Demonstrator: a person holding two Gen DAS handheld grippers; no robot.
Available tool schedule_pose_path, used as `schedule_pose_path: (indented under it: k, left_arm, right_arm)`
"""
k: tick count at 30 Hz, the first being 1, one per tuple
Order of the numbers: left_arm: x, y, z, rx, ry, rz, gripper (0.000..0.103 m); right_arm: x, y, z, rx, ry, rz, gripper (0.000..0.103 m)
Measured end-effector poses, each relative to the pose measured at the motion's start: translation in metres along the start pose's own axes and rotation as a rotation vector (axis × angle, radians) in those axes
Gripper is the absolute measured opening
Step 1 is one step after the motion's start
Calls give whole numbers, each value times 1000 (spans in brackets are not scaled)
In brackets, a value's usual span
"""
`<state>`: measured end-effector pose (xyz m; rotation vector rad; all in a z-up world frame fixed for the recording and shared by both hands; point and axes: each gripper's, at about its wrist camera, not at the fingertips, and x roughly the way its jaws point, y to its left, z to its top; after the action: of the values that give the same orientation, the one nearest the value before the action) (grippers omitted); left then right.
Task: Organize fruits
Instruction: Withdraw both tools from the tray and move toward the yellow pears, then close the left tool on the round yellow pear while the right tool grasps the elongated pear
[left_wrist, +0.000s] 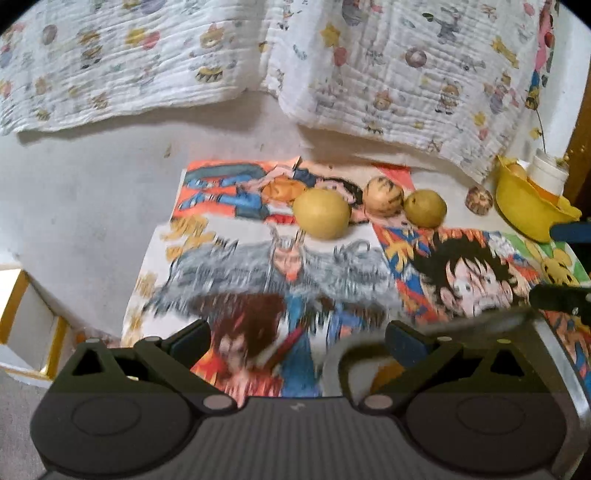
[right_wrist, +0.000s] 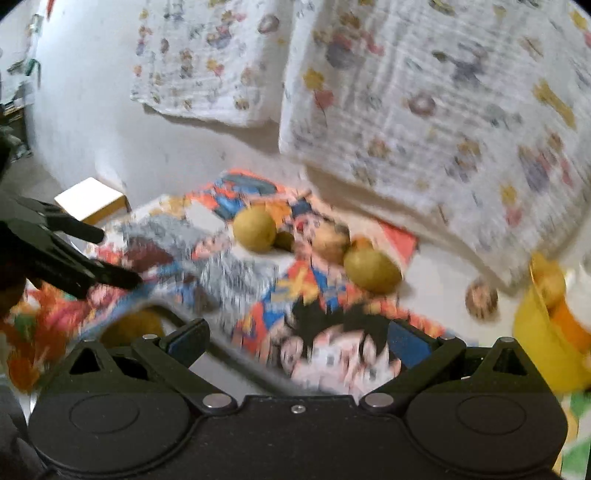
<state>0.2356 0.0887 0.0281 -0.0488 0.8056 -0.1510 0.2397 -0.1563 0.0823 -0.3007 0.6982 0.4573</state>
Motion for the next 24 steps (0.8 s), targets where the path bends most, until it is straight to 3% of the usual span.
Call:
schedule_pose_path:
  k: [7, 10, 14, 24]
  left_arm:
    - [41, -7, 33, 42, -20, -7, 102]
    - [61, -5, 42, 38, -13, -22, 102]
    - [86, -5, 55, 35, -6, -36, 102]
    - [138, -4, 79, -1, 44, -76, 102]
  right_arm:
    - [41, -34, 26, 51, -73, 72, 102]
    - [64, -43, 28, 32, -80, 50, 102]
    - [101, -53, 26, -20, -46, -17, 102]
    - [171, -98, 19, 164, 52, -10, 102]
